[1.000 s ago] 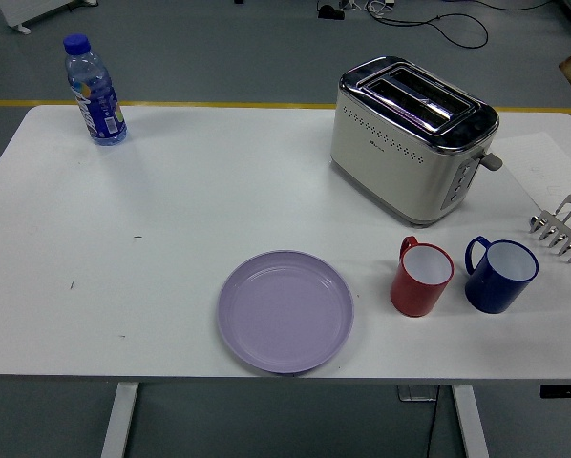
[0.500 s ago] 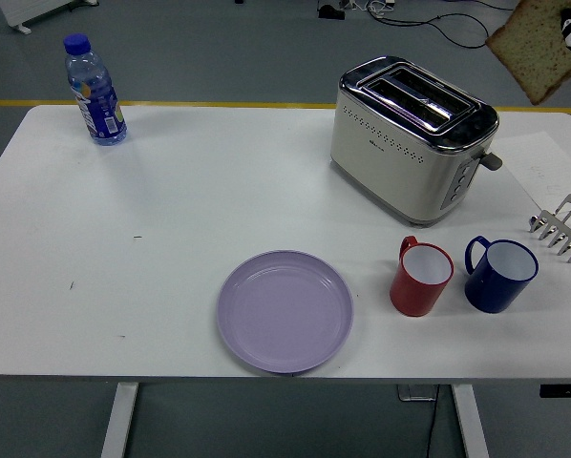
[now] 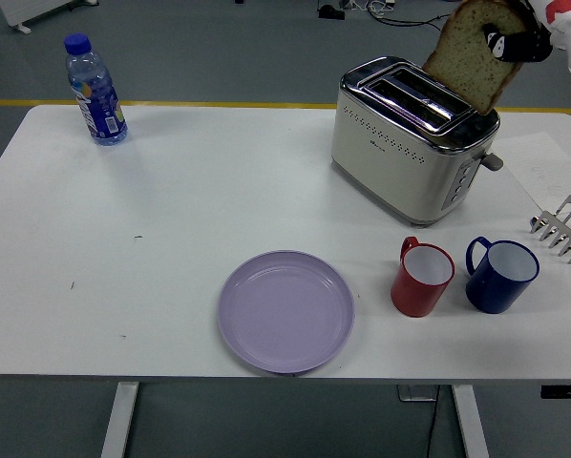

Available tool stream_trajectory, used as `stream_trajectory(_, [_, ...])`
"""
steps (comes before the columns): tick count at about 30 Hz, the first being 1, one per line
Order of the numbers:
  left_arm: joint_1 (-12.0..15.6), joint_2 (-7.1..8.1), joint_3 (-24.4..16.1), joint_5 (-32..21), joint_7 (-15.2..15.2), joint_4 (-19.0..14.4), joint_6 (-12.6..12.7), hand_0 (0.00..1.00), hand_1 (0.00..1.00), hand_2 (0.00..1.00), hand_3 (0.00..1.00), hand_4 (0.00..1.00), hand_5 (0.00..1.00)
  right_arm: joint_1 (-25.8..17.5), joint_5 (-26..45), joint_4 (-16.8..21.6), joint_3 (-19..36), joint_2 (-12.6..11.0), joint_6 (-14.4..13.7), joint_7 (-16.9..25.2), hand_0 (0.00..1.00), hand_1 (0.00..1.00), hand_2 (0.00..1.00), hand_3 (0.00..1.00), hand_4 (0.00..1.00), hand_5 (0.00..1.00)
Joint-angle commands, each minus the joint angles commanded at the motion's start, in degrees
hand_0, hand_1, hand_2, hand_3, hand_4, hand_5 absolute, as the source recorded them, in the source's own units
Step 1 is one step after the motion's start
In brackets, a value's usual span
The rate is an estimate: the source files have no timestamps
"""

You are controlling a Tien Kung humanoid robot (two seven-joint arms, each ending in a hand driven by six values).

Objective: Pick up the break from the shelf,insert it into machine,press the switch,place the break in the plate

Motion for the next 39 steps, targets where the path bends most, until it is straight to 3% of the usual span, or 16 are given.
stream_trajectory(18, [0.3,0.00,1.7,-1.4,-0.2,0.0,1.1,0.613,0.497,0.466,0.573,0.386,0.917,3.2,-0.1,-8.3,-1.5,8.6,-0.9,1.6,0.025,0.107,0.238,0.336,0.193,0.002])
stream_trajectory(39, [-0.2,0.00,1.6,-1.0,-0.2,0.0,1.4,0.612,0.491,0.461,0.571,0.376,0.912,2.8,-1.4,-11.8,-0.7,9.9,-1.6,2.6,0.025,0.102,0.232,0.328,0.210,0.002])
